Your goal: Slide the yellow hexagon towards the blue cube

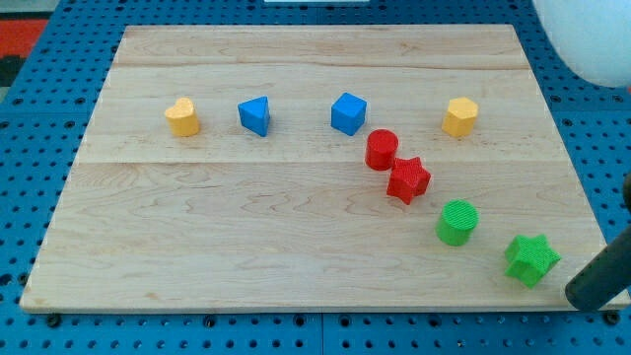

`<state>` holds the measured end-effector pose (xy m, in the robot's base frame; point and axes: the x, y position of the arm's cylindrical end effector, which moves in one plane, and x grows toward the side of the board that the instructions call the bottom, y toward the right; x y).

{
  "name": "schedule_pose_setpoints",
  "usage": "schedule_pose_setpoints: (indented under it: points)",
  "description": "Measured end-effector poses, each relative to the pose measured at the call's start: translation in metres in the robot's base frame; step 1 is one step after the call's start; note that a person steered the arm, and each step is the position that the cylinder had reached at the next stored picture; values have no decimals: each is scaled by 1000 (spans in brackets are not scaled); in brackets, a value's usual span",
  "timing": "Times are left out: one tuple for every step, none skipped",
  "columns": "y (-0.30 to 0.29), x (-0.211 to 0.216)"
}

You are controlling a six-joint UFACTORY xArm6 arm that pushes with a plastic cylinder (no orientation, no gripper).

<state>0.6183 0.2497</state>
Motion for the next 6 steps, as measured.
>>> schedule_pose_setpoints:
  points:
    - [0,-13]
    - [-6,-104]
    - [-16,-195]
    - [-83,-234]
    - [-179,-242]
    - [-224,-270]
